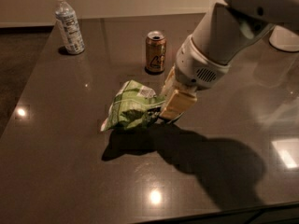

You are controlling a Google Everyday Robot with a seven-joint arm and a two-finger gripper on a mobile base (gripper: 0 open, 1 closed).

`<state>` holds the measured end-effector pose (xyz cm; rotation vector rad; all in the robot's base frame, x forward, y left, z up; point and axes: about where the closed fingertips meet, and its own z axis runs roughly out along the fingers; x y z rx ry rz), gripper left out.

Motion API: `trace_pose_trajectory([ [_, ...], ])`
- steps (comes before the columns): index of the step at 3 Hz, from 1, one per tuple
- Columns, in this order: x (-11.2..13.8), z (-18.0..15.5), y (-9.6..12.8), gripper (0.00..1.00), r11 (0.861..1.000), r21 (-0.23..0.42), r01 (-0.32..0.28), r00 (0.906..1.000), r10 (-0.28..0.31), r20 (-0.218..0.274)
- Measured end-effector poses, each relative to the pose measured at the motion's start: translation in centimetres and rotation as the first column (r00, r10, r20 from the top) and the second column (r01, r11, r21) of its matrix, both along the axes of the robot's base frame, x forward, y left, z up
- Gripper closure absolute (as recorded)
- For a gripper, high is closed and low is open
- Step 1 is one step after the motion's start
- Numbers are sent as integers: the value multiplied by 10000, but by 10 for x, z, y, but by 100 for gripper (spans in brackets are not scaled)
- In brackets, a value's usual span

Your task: Pick green jalapeno chip bag

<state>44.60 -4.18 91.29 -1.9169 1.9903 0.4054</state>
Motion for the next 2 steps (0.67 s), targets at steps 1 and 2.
trace_pose_trajectory([
  [1,-4,36,-6,100,9965,778,-288,9996,294,-57],
  [2,-17,73,-6,100,9864,1428,-813,9967,807,105],
])
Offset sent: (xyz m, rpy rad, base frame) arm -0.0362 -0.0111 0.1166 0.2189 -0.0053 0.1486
